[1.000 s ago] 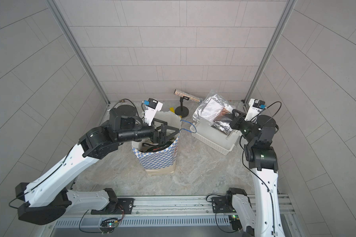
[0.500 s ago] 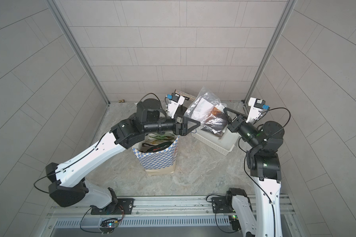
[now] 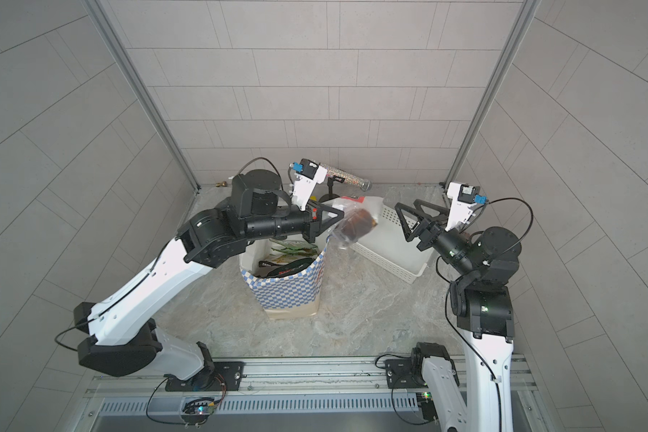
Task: Place the condiment packets inside the bag
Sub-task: Pick up the condiment packet from the storage box.
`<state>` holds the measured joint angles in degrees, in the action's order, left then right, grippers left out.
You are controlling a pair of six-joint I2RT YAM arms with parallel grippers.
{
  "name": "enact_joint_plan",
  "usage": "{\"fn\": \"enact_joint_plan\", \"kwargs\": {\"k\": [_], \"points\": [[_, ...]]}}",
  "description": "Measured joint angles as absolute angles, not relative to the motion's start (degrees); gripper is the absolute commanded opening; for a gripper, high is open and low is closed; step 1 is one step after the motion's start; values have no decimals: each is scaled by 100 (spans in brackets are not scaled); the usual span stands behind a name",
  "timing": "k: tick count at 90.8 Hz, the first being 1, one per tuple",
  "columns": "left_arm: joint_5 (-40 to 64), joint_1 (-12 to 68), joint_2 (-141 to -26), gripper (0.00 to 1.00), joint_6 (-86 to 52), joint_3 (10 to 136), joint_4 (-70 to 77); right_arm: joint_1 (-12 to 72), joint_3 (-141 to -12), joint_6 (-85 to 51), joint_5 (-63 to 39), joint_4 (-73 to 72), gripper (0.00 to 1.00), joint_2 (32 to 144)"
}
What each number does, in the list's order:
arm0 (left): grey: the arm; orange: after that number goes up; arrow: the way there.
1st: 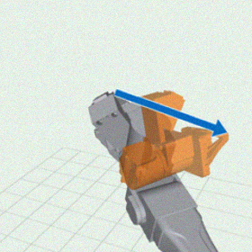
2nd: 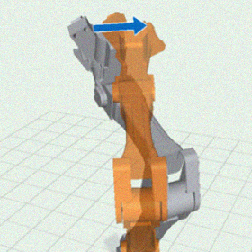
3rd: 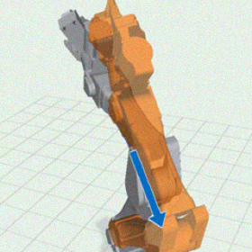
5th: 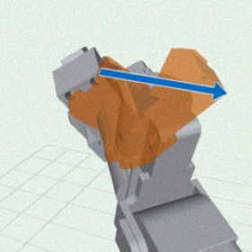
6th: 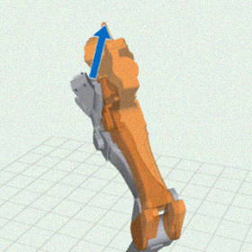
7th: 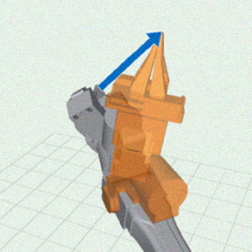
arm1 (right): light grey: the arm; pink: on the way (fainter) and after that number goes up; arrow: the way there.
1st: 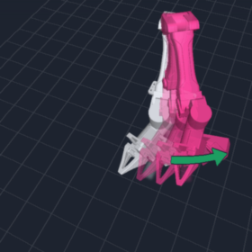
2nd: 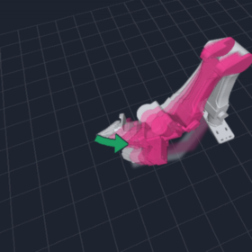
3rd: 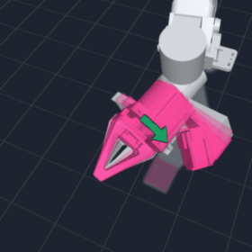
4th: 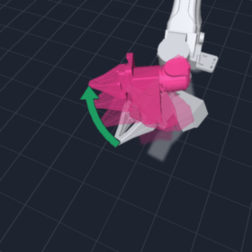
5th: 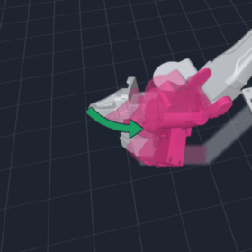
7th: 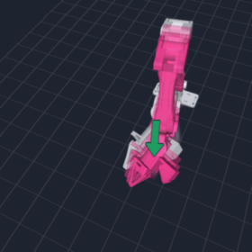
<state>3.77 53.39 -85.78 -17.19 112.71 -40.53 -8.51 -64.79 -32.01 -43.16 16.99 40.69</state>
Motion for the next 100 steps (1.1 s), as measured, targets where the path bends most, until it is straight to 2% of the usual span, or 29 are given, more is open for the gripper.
{"fn": "enact_joint_plan", "kwargs": {"k": [11, 19, 32, 39, 46, 66, 87, 92, 100], "points": [[30, 5299, -8519, 0, -652, 11992, -4930, -705, -6346, -2657, -4615, 1356, 87, 3979], [-165, 5306, -8311, 0, 64, 12125, -5358, -224, -6322, -2196, -4901, 1151, 90, 4084], [-532, 5306, -7817, 0, 917, 11804, -5791, 1590, -6646, -696, -4609, 1667, 98, 4528], [-628, 5306, -7535, 0, 1282, 11489, -5889, 2685, -7022, 322, -4185, 2115, 100, 4888], [-687, 5306, -7319, 0, 1559, 11214, -5948, 3345, -7459, 1131, -3793, 2569, 100, 5295], [-633, 5304, -6842, 0, 2056, 10565, -6049, 3811, -8309, 2294, -3151, 3459, 100, 6139], [-410, 5306, -6578, 0, 2250, 10331, -6007, 4469, -8986, 2799, -3192, 4230, 95, 6700], [-410, 5306, -6589, 0, 2250, 10331, -5968, 4711, -9129, 2847, -3155, 4320, 91, 6838], [-438, 5306, -6606, 0, 2250, 10326, -5959, 4976, -9190, 2862, -3030, 4329, 75, 6971]]}}
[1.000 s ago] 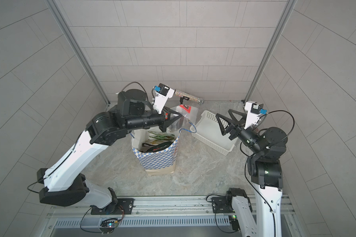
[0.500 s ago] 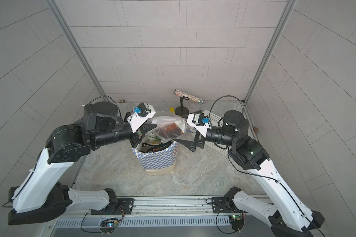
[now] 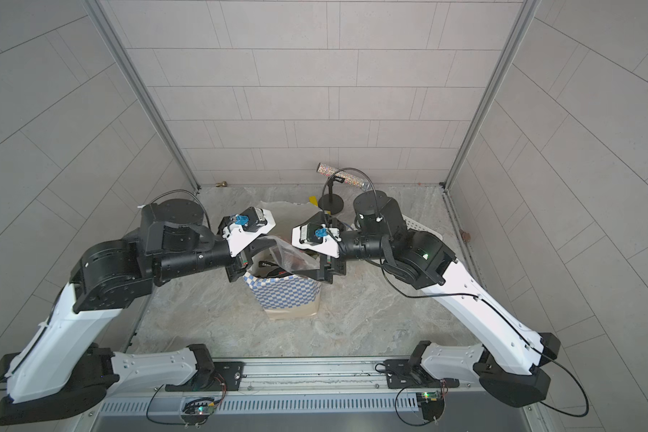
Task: Place the condiment packets inside the bag
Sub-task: Pick up the condiment packet from the storage box, then place the condiment packet in the paper bag.
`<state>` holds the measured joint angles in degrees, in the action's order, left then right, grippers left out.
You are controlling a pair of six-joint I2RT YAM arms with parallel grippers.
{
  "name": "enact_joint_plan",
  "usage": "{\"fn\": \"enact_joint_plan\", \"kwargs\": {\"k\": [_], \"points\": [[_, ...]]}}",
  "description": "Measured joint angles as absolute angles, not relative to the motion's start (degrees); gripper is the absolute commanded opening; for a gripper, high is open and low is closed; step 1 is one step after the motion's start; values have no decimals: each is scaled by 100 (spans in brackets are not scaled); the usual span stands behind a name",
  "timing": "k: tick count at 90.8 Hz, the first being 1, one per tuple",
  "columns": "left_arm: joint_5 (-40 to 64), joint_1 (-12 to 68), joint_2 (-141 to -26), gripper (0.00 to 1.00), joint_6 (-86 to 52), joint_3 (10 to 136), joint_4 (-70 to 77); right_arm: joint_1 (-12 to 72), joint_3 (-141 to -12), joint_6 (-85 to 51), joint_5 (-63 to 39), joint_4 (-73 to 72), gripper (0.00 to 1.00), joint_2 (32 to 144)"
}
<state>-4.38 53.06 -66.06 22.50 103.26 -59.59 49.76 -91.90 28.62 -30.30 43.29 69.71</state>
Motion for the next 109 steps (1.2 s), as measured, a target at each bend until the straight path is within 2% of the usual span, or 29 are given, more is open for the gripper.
{"fn": "enact_joint_plan", "kwargs": {"k": [14, 23, 27, 33, 38, 40, 45, 48, 63, 75, 90, 109], "points": [[-596, 5304, -6576, 0, 2226, 10230, -5911, 5035, -9196, 2563, -2497, 4244, 19, 7089], [-718, 5301, -6490, 0, 2180, 10084, -5789, 5035, -9279, 2383, -2178, 4213, 0, 7199], [-781, 5299, -6449, 8, 2152, 10022, -5734, 5035, -9323, 2359, -2106, 4185, 0, 7253], [-884, 5290, -6388, 31, 2117, 9953, -5631, 5035, -9354, 2268, -1994, 4106, 0, 7312], [-974, 5293, -6326, 64, 2029, 9913, -5450, 5039, -9349, 2211, -1859, 4025, 0, 7345], [-1072, 5297, -6287, 73, 1975, 9887, -5341, 5037, -9330, 2187, -1793, 3972, 0, 7356], [-1496, 5306, -6139, 91, 1837, 9773, -5050, 4987, -9242, 2139, -1684, 3815, 0, 7373], [-1848, 5319, -6016, 98, 1743, 9655, -4858, 4939, -9183, 2115, -1669, 3715, 0, 7384], [-4309, 5328, -4974, 100, 1291, 8700, -3874, 4486, -9087, 2032, -1848, 3074, 0, 7638], [-5478, 5328, -4062, 100, 775, 8007, -3601, 4259, -9089, 2141, -1970, 2486, 0, 8082], [-5931, 5325, -3573, 100, -237, 7347, -4064, 4027, -9085, 2532, -2237, 1935, 0, 8842], [-5669, 5325, -3647, 100, -1323, 6589, -4880, 3793, -8897, 3197, -2510, 1402, 0, 9441]]}}
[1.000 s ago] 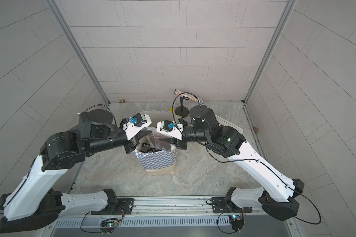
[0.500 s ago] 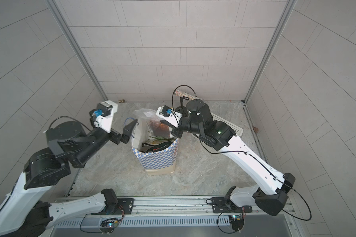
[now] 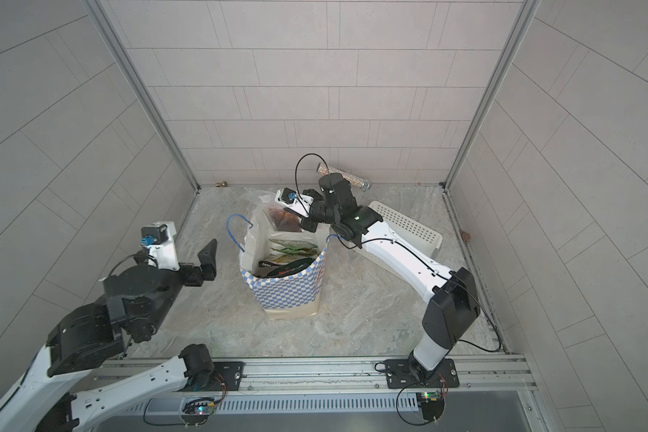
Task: Place the condiment packets inside the bag
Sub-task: Place the condiment packet in the paper bag.
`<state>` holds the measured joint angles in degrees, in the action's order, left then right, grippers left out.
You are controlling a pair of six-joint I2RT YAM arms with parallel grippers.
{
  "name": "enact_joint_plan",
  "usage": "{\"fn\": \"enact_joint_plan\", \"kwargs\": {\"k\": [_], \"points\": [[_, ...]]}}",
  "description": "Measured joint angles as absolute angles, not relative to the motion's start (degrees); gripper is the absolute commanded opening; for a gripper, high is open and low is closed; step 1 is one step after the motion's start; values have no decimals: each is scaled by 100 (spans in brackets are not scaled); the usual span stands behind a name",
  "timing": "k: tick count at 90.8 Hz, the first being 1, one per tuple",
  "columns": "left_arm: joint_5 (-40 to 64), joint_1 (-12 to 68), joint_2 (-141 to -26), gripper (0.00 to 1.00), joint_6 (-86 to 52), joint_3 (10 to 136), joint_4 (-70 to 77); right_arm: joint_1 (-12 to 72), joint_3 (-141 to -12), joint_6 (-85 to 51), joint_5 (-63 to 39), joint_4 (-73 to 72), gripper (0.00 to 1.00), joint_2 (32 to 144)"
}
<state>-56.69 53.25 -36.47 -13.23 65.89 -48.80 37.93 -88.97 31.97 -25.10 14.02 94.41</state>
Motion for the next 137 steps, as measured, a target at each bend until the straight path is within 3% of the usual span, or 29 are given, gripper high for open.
{"fn": "enact_joint_plan", "kwargs": {"k": [37, 61, 67, 70, 77, 98, 110, 120, 126, 137], "points": [[-5247, 5325, -3889, 100, -1870, 6265, -4980, 3717, -8427, 4803, -2217, -285, 0, 10215], [-5227, 5325, -3889, 100, -1870, 6139, -4923, 3640, -8427, 5714, -2058, -598, 0, 10578], [-5205, 5325, -3903, 100, -1870, 6117, -4912, 3636, -8427, 5896, -2056, -607, 23, 10580], [-5194, 5325, -3918, 100, -1870, 6114, -4901, 3634, -8423, 5966, -2045, -628, 28, 10580], [-5177, 5325, -3959, 100, -1868, 6112, -4877, 3625, -8423, 6165, -2005, -668, 32, 10580], [-5098, 5325, -4077, 100, -1870, 6112, -4797, 3527, -8425, 6219, -1916, -674, 32, 10558], [-5098, 5325, -4058, 100, -1870, 6112, -4772, 3511, -8423, 6130, -1946, -548, 42, 10438], [-5137, 5321, -4093, 100, -1863, 6119, -4722, 3500, -8414, 5780, -1994, -447, 56, 10160], [-5188, 5210, -4230, 100, -1841, 6233, -4724, 3485, -8407, 5352, -2034, -427, 71, 9861], [-4869, 4425, -4571, 100, -1758, 6761, -4552, 3468, -8331, 4226, -2062, -445, 88, 9080]]}}
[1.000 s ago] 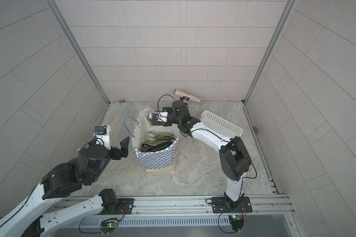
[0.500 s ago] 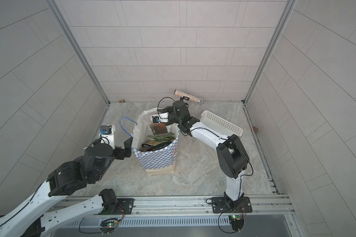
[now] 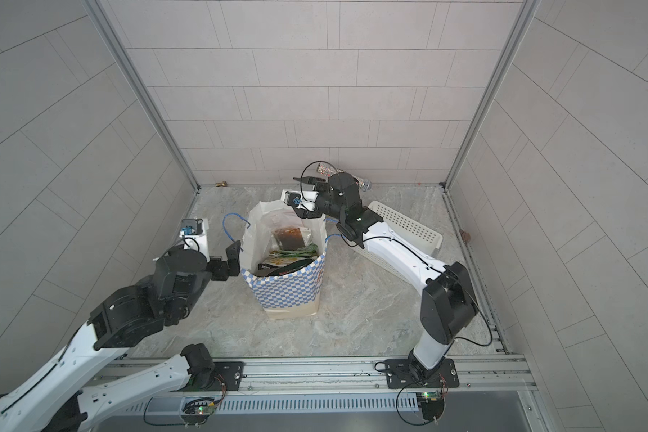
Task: Place the condiment packets inside the bag
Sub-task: Place the condiment packet in the paper bag, then reset both arms
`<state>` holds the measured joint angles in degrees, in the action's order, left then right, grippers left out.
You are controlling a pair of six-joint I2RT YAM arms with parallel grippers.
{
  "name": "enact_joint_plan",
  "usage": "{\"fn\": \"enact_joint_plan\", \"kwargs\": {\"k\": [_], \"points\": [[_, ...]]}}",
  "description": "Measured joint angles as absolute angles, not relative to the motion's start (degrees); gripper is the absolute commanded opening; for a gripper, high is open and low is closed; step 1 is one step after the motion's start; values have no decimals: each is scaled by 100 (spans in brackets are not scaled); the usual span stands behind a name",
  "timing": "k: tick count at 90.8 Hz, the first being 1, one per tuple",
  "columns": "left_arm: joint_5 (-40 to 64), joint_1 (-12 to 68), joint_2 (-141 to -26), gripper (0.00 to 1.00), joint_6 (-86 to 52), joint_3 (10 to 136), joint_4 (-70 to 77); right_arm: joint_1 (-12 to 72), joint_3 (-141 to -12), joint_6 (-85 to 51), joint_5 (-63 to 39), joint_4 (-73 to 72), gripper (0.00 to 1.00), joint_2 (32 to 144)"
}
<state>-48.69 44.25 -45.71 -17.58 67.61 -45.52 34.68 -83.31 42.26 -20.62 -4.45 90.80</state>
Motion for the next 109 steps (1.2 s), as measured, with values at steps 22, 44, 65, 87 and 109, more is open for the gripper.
{"fn": "enact_joint_plan", "kwargs": {"k": [22, 44, 65, 87, 109], "points": [[-3868, 2703, -5229, 100, -1767, 7907, -3844, 3264, -8337, 1833, -1317, -108, 100, 7483], [-2993, 633, -5725, 100, -2484, 7878, -3251, 467, -6919, -1079, -801, 449, 100, 6023], [-2961, 226, -6254, 100, -2694, 5937, -2349, -790, -5052, -1918, -185, 626, 100, 5795], [-3503, 226, -7623, 100, -1855, 4475, -794, -786, -3341, -1492, 239, -609, 100, 6777], [-2587, 222, -7251, 100, -1122, 2655, 1828, -548, -2836, -1002, 541, -1890, 100, 7091]]}}
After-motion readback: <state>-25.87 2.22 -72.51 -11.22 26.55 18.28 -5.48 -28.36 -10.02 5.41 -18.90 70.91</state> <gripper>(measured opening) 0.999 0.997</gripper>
